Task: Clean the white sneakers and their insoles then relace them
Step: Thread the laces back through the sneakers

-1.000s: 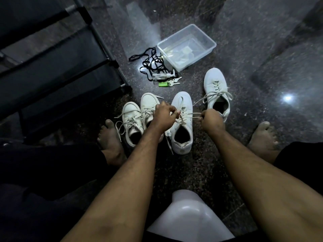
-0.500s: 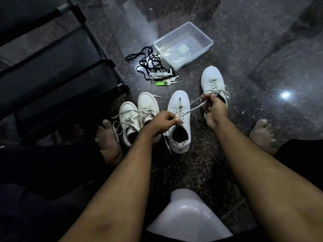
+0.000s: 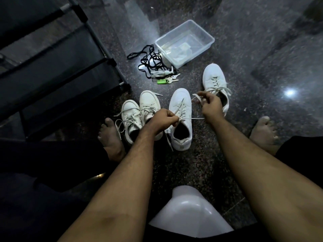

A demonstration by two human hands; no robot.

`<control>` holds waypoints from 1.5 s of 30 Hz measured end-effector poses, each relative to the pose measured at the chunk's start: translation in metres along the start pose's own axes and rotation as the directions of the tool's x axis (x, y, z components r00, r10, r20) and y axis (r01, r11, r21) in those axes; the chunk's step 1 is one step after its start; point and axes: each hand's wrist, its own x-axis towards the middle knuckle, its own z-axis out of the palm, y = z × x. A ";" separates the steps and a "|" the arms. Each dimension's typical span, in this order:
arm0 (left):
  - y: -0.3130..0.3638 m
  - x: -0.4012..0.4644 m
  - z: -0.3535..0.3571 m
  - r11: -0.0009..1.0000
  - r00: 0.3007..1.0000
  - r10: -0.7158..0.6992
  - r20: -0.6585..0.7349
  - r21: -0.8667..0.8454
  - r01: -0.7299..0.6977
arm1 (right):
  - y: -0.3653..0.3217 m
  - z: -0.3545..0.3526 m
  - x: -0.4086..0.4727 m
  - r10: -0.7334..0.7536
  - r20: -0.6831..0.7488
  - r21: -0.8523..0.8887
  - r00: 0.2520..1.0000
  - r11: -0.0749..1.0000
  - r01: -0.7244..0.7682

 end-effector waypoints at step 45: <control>-0.007 0.024 0.020 0.943 0.970 -0.002 -0.242 -0.324 -0.078 | 0.000 0.009 -0.007 -0.120 0.425 -0.109 0.897 0.977 0.182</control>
